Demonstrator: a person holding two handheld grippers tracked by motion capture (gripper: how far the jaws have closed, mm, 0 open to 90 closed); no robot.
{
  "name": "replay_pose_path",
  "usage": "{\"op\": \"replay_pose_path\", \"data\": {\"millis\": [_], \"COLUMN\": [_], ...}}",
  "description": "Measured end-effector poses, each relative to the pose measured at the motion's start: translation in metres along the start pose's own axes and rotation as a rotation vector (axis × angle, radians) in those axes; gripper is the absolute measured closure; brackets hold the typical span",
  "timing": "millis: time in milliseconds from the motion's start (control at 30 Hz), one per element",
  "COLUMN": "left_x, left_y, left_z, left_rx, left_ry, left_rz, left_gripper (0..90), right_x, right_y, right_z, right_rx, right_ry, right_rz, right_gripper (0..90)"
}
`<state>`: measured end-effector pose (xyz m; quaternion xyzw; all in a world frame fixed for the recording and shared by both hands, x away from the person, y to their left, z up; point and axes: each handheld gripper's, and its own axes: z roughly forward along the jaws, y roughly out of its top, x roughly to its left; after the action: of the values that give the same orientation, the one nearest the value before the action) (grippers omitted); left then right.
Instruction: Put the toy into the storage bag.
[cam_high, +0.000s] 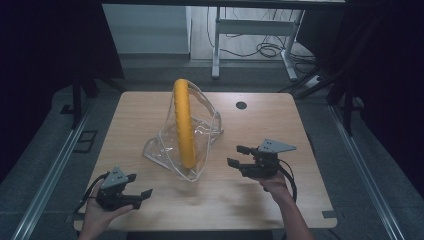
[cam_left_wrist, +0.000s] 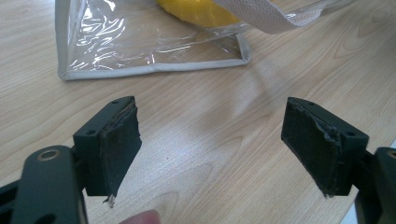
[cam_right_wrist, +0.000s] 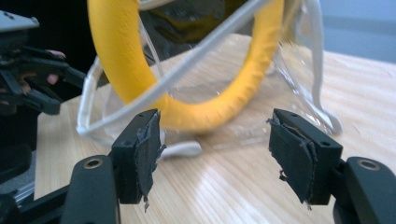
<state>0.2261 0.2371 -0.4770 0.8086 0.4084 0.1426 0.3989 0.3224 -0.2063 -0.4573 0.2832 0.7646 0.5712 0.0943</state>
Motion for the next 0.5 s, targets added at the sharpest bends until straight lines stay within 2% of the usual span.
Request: {"op": "replay_pose_path", "data": {"millis": [100,133,200,500], "left_x": [0.000,0.000,0.000,0.000], "left_y": [0.000,0.000,0.000,0.000], "left_z": [0.000,0.000,0.000,0.001], "left_rx": [0.000,0.001,0.002,0.003], "left_ry": [0.000,0.001,0.002,0.001], "left_rz": [0.000,0.001,0.002,0.004], "left_gripper": [19.4,19.4,19.4,19.4], "right_x": [-0.003,-0.005,-0.006,-0.006], "right_y": [-0.010,-0.015,-0.019,-0.025], "right_z": [-0.004,-0.005,-0.005,-0.002], "right_rx": [0.006,0.018,0.043,0.060], "right_ry": [-0.018,-0.020,-0.039,-0.048], "right_rz": [0.011,0.026,0.023,0.019], "right_gripper": [34.6,34.6,34.6,35.0]}}
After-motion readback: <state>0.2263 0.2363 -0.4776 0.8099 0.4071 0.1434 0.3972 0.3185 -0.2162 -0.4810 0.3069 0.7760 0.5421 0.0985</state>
